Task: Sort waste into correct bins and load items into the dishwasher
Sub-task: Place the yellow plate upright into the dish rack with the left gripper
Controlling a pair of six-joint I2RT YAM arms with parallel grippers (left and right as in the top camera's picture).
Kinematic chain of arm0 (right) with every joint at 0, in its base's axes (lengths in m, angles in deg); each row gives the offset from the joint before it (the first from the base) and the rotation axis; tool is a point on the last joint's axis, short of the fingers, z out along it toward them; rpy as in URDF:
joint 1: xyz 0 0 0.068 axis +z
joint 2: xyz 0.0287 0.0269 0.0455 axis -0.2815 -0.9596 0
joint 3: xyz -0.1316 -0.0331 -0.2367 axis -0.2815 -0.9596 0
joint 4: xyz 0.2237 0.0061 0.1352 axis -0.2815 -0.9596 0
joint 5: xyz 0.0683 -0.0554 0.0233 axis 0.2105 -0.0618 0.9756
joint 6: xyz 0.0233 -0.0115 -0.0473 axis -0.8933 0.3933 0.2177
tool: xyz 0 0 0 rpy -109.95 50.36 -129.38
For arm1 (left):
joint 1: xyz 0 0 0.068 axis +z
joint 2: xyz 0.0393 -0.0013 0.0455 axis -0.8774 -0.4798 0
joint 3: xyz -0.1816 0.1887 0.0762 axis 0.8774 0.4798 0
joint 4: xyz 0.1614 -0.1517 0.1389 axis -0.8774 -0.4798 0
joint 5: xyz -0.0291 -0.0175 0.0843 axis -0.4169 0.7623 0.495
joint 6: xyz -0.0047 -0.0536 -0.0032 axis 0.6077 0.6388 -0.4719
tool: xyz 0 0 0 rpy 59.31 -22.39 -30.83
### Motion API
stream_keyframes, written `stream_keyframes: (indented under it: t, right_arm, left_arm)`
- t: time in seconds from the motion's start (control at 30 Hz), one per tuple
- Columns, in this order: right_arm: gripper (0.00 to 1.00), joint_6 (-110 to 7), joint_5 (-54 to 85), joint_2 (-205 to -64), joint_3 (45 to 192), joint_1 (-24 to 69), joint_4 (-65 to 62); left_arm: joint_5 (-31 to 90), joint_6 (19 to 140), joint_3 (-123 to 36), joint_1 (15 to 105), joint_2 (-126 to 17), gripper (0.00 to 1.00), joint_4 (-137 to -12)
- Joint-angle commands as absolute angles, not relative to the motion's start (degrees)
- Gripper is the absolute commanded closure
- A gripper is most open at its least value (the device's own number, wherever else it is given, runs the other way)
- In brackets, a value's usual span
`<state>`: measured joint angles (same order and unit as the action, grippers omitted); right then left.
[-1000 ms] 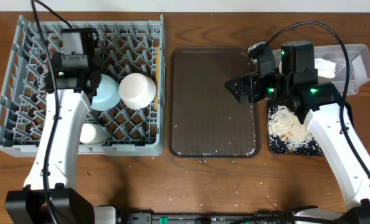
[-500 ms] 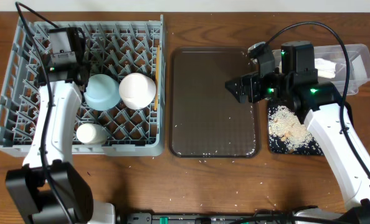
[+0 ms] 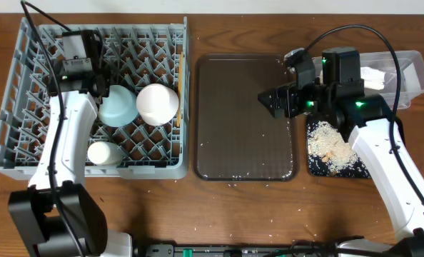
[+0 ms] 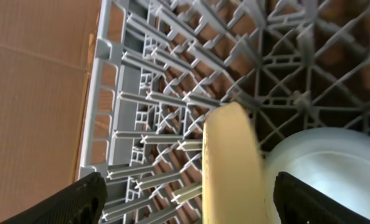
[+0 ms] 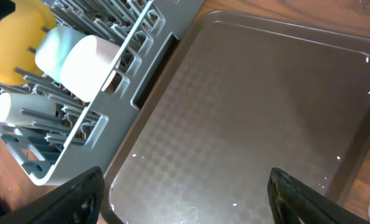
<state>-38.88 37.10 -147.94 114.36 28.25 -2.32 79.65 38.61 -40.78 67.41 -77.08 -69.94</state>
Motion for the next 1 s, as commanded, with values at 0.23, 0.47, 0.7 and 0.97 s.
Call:
stream_keyframes:
  t: [0.23, 0.47, 0.7, 0.97]
  right_arm:
    - [0.18, -40.28, 37.02, -146.8, 114.57, 27.99, -3.83]
    - [0.12, -42.46, 36.95, -140.22, 115.71, 26.7, -2.78]
    - [0.01, -42.46, 34.35, -130.63, 115.69, 26.48, -3.19]
    - [0.01, -42.46, 34.35, -130.34, 115.69, 26.48, -4.51]
  left_arm:
    - [60.46, 49.21, -41.07, 63.78, -60.27, 0.05, -74.44]
    - [48.22, 58.04, -41.07, 61.84, -48.38, 0.05, -83.97]
    - [45.73, 59.0, -41.05, 61.73, -35.84, 0.05, -97.66]
    - [45.75, 58.98, -41.05, 61.73, -32.25, 0.05, -98.12]
